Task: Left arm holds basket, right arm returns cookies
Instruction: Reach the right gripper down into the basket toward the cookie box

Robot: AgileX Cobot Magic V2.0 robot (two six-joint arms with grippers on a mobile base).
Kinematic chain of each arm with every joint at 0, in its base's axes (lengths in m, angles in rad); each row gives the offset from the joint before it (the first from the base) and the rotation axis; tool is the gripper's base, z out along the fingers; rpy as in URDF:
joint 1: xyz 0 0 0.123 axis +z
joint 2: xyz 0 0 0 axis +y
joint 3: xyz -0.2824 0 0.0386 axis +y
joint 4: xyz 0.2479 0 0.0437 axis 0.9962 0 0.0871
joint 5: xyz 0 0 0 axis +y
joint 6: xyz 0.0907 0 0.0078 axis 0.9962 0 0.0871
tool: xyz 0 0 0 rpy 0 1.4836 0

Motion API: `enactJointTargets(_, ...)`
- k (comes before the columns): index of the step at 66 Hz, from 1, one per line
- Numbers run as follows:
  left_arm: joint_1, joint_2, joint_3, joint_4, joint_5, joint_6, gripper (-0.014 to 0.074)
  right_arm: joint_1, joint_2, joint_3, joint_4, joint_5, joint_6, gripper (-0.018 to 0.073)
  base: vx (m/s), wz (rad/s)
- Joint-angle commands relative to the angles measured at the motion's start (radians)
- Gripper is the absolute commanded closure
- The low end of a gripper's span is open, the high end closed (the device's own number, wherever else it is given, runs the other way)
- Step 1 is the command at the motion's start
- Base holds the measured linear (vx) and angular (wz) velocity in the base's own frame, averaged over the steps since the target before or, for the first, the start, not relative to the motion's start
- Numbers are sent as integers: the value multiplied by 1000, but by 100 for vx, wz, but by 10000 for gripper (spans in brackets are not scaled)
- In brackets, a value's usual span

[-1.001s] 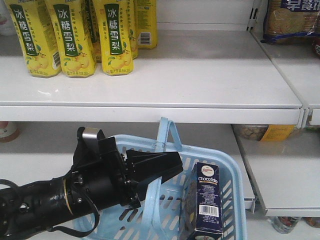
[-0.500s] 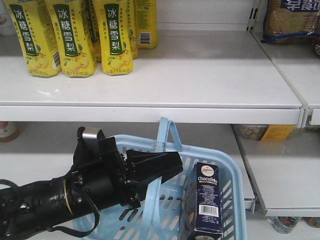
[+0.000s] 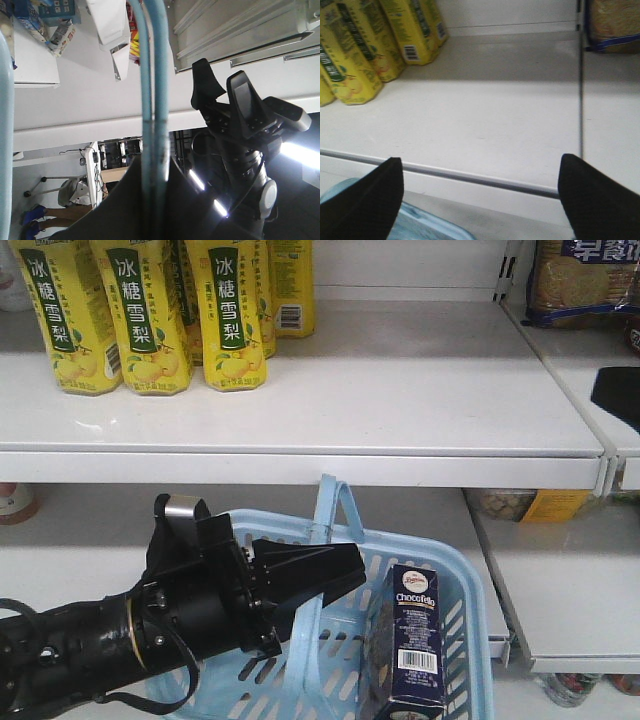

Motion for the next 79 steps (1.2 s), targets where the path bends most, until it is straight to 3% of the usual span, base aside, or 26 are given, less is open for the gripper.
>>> enactJointTargets(1, 20, -34, -33, -203, -194, 25, 599, -4, 32, -33, 204, -23, -125, -15, 0, 0)
enactJointTargets(8, 20, -34, -33, -203, -194, 25, 599, -4, 72, -33, 347, 15, -226, -15, 0, 0)
enactJointTargets(15, 20, -34, -33, -203, -194, 25, 599, 0, 96, -33, 400, 45, -249, -14, 0, 0)
enactJointTargets(36, 20, -34, -33, -203, -194, 25, 599, 116, 105, -33, 334, -73, -240, 5, 0, 0)
enactJointTargets(79, 20, -34, -33, -203, -194, 25, 599, 126, 121, -27, 257, -222, -233, 11, 0, 0)
